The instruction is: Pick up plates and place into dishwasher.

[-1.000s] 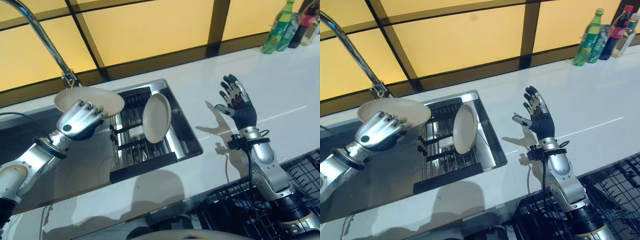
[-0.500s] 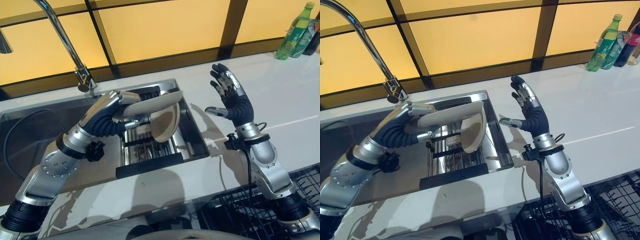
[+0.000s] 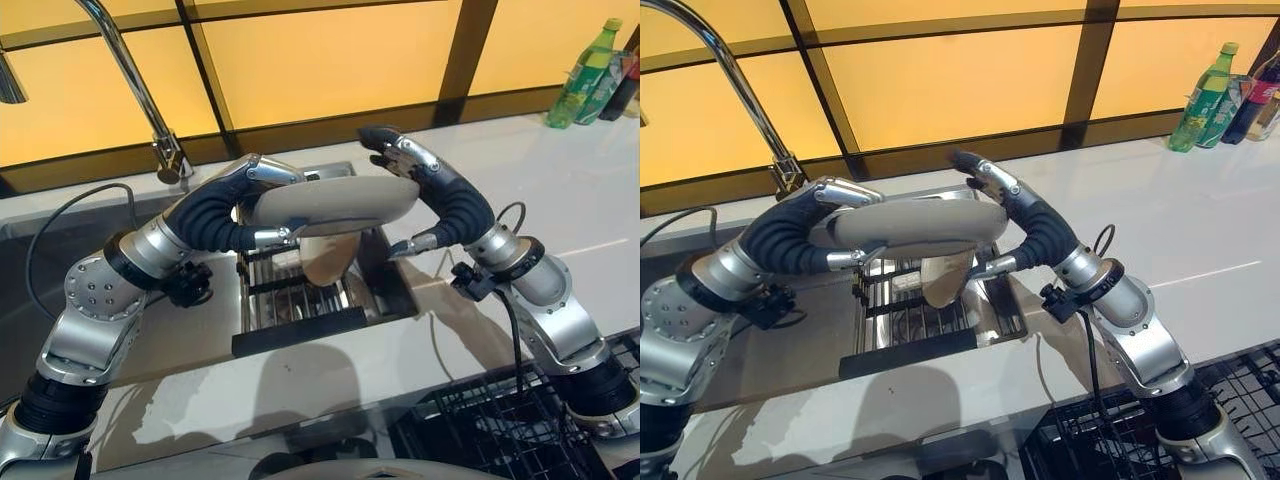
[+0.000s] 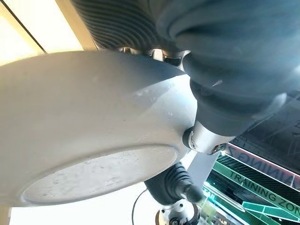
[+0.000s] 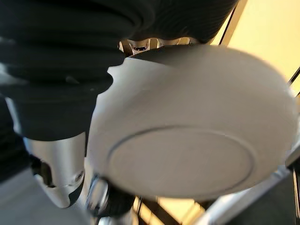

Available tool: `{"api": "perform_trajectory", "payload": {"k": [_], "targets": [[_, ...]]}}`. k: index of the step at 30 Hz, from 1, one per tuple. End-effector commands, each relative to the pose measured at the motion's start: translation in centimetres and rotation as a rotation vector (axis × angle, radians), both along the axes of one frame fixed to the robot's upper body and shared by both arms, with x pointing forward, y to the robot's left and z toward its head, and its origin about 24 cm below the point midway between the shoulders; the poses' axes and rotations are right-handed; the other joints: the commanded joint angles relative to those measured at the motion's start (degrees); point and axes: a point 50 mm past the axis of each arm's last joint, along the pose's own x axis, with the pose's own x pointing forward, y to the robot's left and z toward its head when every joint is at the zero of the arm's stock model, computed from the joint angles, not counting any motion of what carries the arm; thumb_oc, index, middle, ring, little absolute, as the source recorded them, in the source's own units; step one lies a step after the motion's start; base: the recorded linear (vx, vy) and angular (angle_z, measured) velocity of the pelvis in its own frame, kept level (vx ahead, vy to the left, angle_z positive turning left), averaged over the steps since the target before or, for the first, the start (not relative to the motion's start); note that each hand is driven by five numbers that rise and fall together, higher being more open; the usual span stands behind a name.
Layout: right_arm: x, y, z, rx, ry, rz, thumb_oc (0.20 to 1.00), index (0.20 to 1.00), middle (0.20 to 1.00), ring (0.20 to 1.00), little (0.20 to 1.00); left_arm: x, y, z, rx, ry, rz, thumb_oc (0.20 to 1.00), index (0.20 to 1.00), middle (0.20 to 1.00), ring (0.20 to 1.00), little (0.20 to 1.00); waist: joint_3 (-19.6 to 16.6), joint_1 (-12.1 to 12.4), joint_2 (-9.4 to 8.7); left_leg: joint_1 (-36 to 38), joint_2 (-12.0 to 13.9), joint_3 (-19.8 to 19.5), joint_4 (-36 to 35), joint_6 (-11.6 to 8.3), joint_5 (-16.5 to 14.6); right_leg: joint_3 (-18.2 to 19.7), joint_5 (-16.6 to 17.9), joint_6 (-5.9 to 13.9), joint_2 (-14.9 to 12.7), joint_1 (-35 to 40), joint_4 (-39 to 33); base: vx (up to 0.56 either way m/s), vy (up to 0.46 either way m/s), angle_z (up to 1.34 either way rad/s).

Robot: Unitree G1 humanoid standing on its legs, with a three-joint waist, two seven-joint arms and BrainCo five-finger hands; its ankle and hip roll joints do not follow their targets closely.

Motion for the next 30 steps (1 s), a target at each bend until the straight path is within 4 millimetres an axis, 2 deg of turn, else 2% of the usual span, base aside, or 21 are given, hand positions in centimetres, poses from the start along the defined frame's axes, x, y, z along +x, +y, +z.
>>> {"api": "perform_trajectory", "payload": {"k": [1, 3, 10, 11, 12, 13, 14, 21, 25, 30], "targets": [[-1.4, 1.5, 1.2, -0.067, -0.025, 0.222, 1.0, 1.0, 1.0, 1.0, 1.0, 0.0, -0.3, 1.9, -0.05, -0.042, -0.06, 0.2, 0.2, 0.2, 0.2, 0.2, -6.4, -0.47, -0.01, 2.82, 1.31, 0.0, 0.5, 0.41, -6.95, 1.71, 5.21, 3.69, -2.28, -6.5, 1.08, 0.0, 0.0, 0.0], [-2.0, 2.0, 0.9, -0.085, 0.026, 0.35, 1.0, 1.0, 1.0, 1.0, 1.0, 0.0, -0.3, 1.9, -0.048, -0.036, -0.07, 0.2, 0.2, 0.2, 0.2, 0.2, -6.32, -0.32, -0.12, 3.01, 1.31, -0.15, 0.56, 0.43, -7.0, 1.68, 5.19, 3.64, -2.31, -6.23, 1.13, 0.0, 0.0, 0.0], [-1.3, 2.8, 0.5, -0.058, 0.066, 0.369, 1.0, 1.0, 1.0, 1.0, 1.0, 0.2, -0.4, 1.9, -0.062, -0.019, -0.098, 0.2, 0.2, 0.2, 0.2, 0.2, -6.0, 0.29, -0.23, 3.37, 1.18, -0.6, 0.8, 0.64, -7.01, 1.71, 5.19, 3.36, -2.35, -5.62, 1.22, 0.0, 0.0, 0.0], [-1.3, 2.9, 0.5, -0.048, 0.066, 0.369, 0.853, 0.853, 0.853, 0.853, 0.853, 0.3, -0.4, 1.9, -0.061, -0.018, -0.098, 0.2, 0.2, 0.2, 0.2, 0.2, -6.01, 0.25, -0.18, 3.42, 1.18, -0.57, 0.78, 0.68, -7.03, 1.88, 5.25, 3.35, -2.28, -5.56, 1.09, 0.0, 0.0, 0.0], [-1.3, 2.9, 0.5, -0.033, 0.061, 0.363, 0.416, 0.416, 0.416, 0.416, 0.416, 0.3, -0.3, 1.8, -0.062, -0.013, -0.095, 0.2, 0.2, 0.2, 0.2, 0.2, -6.03, 0.15, -0.12, 3.52, 1.21, -0.5, 0.75, 0.73, -7.1, 2.09, 5.28, 3.33, -2.23, -5.51, 0.97, 0.0, 0.0, 0.0], [-1.3, 2.9, 0.6, -0.024, 0.057, 0.358, 0.26, 0.26, 0.26, 0.26, 0.26, 0.4, -0.3, 1.7, -0.061, -0.012, -0.092, 0.2, 0.2, 0.2, 0.2, 0.2, -6.05, 0.11, -0.07, 3.54, 1.22, -0.45, 0.75, 0.76, -7.13, 2.2, 5.29, 3.33, -2.21, -5.47, 0.91, 0.0, 0.0, 0.0], [-1.3, 2.8, 0.7, -0.012, 0.056, 0.356, 0.2, 0.2, 0.2, 0.2, 0.2, 0.4, -0.3, 1.7, -0.059, -0.012, -0.088, 0.2, 0.2, 0.2, 0.2, 0.2, -6.06, 0.05, -0.02, 3.54, 1.22, -0.4, 0.76, 0.79, -7.15, 2.33, 5.29, 3.31, -2.18, -5.46, 0.86, 0.0, 0.0, 0.0], [-0.7, 2.3, -0.1, 0.013, 0.067, 0.254, 0.2, 0.2, 0.2, 0.2, 0.2, 0.6, 0.0, 1.5, -0.077, -0.004, -0.074, 0.2, 0.2, 0.2, 0.2, 0.2, -5.93, -0.48, 0.39, 3.61, 1.07, -0.33, 0.94, 1.1, -7.3, 3.23, 5.19, 3.27, -2.14, -5.42, 0.87, 0.01, 0.015, -0.04], [-0.1, 1.5, -0.8, -0.094, 0.03, 0.087, 0.2, 0.2, 0.2, 0.2, 0.2, 0.5, 0.0, 1.5, -0.075, -0.01, -0.057, 0.2, 0.2, 0.2, 0.2, 0.2, -5.8, -0.95, 0.45, 3.53, 0.96, -0.18, 1.02, 1.17, -7.24, 3.52, 5.09, 3.33, -2.26, -5.61, 1.21, 0.0, 0.0, 0.0], [0.0, 0.4, -0.8, -0.181, 0.007, -0.009, 0.2, 0.2, 0.2, 0.2, 0.2, 0.4, 0.5, 1.7, -0.091, -0.023, -0.025, 0.2, 0.2, 0.2, 0.2, 0.2, -5.54, -1.47, 0.49, 3.51, 1.03, 0.24, 1.01, 1.12, -7.12, 3.72, 5.03, 3.33, -2.32, -5.82, 1.56, 0.0, 0.0, 0.0]]}}
